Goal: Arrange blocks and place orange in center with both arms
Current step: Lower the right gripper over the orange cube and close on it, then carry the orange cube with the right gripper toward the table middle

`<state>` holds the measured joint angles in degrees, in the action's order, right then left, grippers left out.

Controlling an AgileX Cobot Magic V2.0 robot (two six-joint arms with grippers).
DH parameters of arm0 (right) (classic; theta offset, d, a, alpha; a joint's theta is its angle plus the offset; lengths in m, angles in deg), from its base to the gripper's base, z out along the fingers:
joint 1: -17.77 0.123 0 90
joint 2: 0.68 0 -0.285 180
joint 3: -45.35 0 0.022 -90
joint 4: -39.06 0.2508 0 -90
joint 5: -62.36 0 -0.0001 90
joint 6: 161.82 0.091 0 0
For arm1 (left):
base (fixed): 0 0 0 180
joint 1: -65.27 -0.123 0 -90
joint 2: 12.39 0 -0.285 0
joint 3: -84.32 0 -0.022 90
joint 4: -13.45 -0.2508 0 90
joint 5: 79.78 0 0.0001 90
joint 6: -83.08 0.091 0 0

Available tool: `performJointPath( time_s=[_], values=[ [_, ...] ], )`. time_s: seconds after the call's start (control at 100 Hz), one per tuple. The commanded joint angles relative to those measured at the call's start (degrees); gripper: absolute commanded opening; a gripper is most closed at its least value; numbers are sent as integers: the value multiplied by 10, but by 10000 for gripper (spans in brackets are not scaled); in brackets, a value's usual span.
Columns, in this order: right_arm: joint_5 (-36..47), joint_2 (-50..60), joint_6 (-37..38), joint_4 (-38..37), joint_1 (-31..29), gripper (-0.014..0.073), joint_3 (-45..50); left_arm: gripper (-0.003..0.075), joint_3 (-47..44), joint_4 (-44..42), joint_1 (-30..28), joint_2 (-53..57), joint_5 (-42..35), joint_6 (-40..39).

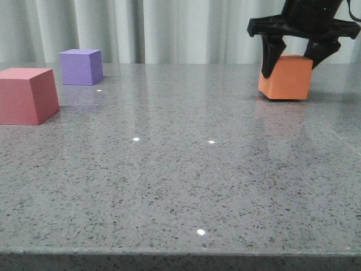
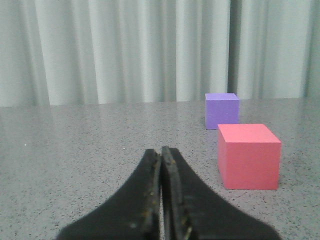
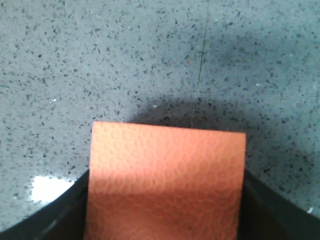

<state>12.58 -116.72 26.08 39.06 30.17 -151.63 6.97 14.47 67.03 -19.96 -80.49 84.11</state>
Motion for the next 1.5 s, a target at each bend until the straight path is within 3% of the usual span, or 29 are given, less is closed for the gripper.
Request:
performJointPath(
  time_s=[0.0,0.15,0.33,0.78,1.29,1.39,1.49],
  values=[
    [0,34,-6,14,5,339,-44,-20,-25,5,1,20,-44,-5],
    [-15,34,5,15,45,340,-101,-20,-25,5,1,20,-44,-5],
    [-18,19,107,-16,96,340,-148,-20,-25,5,1,20,-44,-5],
    [-37,-106,205,-51,199,340,-282,-20,-25,5,1,20,-44,-5],
    [-60,-156,259,-101,221,341,-339,-20,-25,5,1,20,-44,-5],
    [-60,-157,259,-101,221,380,-339,-20,-25,5,1,20,-44,-5],
    [-60,-157,259,-101,221,502,-339,-20,-25,5,1,20,-44,-5]
  ],
)
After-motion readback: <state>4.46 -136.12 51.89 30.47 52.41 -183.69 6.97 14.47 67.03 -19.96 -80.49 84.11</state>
